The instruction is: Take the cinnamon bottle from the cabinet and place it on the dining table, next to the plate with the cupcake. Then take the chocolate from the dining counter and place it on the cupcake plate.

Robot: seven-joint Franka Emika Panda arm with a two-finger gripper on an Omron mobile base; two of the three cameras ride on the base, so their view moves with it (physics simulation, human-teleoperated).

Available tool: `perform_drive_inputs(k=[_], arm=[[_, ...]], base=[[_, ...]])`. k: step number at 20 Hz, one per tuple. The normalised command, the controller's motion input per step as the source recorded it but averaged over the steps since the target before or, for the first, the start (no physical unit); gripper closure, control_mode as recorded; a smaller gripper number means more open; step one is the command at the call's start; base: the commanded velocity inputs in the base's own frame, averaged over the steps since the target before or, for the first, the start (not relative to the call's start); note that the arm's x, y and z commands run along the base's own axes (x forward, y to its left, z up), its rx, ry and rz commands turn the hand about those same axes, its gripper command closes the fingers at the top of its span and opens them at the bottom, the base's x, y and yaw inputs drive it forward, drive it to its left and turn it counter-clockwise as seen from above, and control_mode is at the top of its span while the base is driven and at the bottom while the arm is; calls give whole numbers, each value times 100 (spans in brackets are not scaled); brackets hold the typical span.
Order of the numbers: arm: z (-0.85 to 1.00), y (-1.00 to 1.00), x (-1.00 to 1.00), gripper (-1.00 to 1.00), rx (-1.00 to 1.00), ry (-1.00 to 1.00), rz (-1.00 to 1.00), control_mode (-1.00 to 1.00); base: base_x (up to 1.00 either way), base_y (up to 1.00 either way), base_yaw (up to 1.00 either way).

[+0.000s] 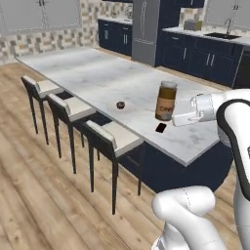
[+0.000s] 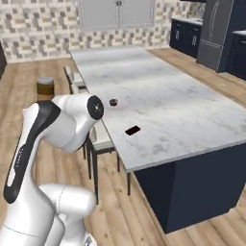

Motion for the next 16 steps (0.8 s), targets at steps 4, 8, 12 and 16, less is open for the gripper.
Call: perform_drive_inputs(k=[4,8,12,16], arm=[[0,0,0,100,0,0,0,100],[0,0,0,100,0,0,0,100],[0,0,0,100,0,0,0,100],[0,0,0,100,0,0,0,100]], base=[[12,65,-37],[5,74,-22],[8,75,-24],[17,67,-33]])
